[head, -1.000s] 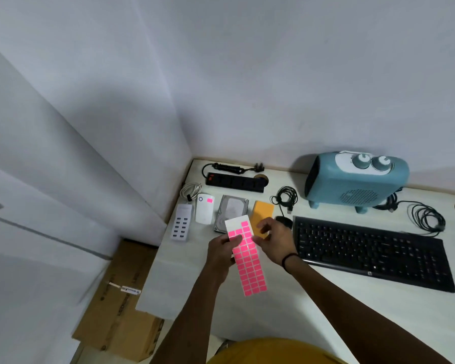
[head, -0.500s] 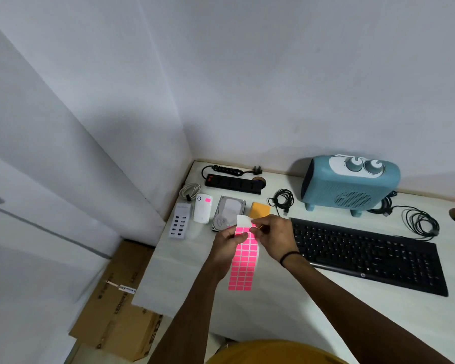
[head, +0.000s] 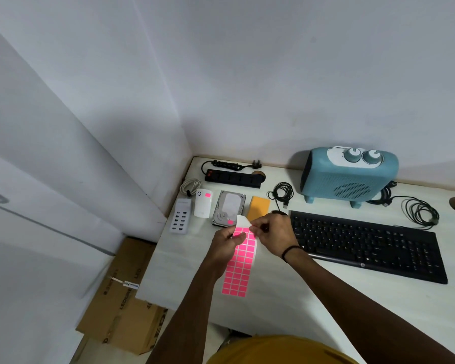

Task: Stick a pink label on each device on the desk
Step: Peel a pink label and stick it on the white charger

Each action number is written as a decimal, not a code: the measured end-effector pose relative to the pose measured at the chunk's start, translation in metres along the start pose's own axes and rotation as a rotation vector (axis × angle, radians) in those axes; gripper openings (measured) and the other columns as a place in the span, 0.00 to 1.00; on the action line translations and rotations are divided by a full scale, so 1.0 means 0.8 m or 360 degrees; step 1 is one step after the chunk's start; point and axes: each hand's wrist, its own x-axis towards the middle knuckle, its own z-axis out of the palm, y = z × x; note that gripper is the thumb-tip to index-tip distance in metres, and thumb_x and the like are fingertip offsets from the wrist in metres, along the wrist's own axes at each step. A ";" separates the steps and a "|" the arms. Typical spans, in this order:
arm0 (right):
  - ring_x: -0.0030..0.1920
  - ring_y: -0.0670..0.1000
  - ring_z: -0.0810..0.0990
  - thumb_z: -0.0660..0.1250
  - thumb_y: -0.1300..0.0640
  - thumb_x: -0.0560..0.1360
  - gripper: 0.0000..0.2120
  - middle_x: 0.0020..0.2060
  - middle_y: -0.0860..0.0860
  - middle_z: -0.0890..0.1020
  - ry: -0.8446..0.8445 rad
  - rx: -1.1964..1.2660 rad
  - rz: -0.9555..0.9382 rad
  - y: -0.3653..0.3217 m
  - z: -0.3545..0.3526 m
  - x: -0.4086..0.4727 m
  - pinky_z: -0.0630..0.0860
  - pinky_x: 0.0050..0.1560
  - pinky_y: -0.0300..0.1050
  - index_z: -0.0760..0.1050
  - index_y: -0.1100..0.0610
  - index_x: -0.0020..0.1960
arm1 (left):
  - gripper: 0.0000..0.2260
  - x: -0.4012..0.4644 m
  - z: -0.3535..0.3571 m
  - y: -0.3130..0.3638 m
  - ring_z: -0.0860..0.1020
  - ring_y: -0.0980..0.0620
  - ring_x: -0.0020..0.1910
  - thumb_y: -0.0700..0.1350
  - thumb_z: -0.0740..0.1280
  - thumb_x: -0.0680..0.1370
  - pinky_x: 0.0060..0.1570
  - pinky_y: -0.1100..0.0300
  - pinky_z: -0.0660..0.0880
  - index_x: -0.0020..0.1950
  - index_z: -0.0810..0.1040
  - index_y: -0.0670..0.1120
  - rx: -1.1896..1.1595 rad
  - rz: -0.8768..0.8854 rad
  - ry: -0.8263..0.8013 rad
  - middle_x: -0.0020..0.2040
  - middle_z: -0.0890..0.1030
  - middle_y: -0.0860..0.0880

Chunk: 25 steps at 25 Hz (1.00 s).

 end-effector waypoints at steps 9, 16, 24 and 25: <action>0.31 0.43 0.81 0.75 0.56 0.72 0.02 0.30 0.48 0.84 0.0017 0.0488 0.0627 0.034 0.009 -0.003 0.80 0.42 0.34 0.86 0.53 0.41 | 0.11 0.022 0.004 -0.051 0.82 0.41 0.55 0.44 0.64 0.83 0.56 0.44 0.79 0.64 0.77 0.44 -0.0071 -0.0396 0.0144 0.57 0.83 0.42; 0.44 0.55 0.84 0.74 0.67 0.71 0.02 0.45 0.62 0.86 -0.0328 0.1055 0.1066 0.060 0.039 -0.024 0.82 0.51 0.46 0.84 0.62 0.43 | 0.08 0.026 -0.001 -0.123 0.84 0.44 0.50 0.41 0.64 0.80 0.54 0.44 0.83 0.56 0.82 0.47 0.0189 -0.0583 0.0201 0.50 0.85 0.43; 0.45 0.55 0.87 0.77 0.62 0.70 0.03 0.41 0.57 0.87 -0.0368 0.0896 0.1072 0.043 0.075 0.000 0.83 0.52 0.49 0.85 0.60 0.43 | 0.15 0.047 -0.040 -0.126 0.79 0.46 0.63 0.46 0.70 0.77 0.67 0.54 0.72 0.63 0.81 0.45 0.0715 -0.0490 0.0415 0.63 0.82 0.47; 0.44 0.55 0.87 0.77 0.62 0.69 0.03 0.40 0.57 0.87 -0.0366 0.0871 0.1038 0.037 0.080 0.009 0.83 0.52 0.50 0.85 0.59 0.42 | 0.15 0.055 -0.052 -0.122 0.79 0.46 0.63 0.46 0.71 0.77 0.67 0.55 0.72 0.63 0.81 0.45 0.0714 -0.0473 0.0481 0.62 0.82 0.46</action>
